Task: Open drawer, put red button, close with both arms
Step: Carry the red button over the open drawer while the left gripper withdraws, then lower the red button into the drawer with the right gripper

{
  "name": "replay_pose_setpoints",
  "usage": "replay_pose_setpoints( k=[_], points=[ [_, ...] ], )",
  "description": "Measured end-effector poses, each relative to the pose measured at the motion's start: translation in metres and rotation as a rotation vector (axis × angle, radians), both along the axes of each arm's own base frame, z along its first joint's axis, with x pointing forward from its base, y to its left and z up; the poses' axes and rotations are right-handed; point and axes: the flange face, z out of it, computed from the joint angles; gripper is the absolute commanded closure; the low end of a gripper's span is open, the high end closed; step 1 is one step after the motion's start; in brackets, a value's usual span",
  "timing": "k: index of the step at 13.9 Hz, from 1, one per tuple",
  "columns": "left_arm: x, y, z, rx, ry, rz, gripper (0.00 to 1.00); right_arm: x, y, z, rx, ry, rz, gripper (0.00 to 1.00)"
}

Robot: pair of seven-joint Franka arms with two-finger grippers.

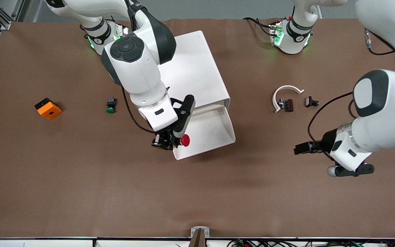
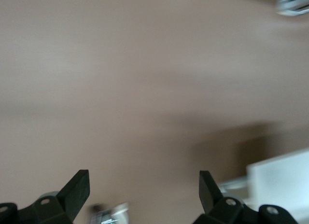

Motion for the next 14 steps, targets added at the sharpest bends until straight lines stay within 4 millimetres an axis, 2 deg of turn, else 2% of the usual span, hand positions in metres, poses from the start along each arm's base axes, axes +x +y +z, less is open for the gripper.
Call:
replay_pose_setpoints(
  k=[3,6,8,10,14],
  points=[
    [-0.017,0.041,0.044,0.091,-0.011,0.022,0.0,0.008,0.0,-0.012,-0.057,-0.043,0.176,1.0],
    [-0.034,0.088,0.073,0.094,0.009,0.049,0.0,0.008,0.009,-0.029,-0.085,-0.046,0.259,1.0],
    [-0.051,0.095,0.09,0.094,0.045,0.049,0.0,-0.001,0.026,-0.04,-0.093,-0.033,0.292,1.0],
    [-0.067,0.091,0.108,0.094,0.056,0.041,0.0,-0.015,0.042,-0.054,-0.115,0.019,0.319,1.0],
    [-0.106,0.09,0.135,0.09,0.044,0.035,0.0,-0.025,0.039,-0.083,-0.147,0.17,0.34,1.0]
  ],
)
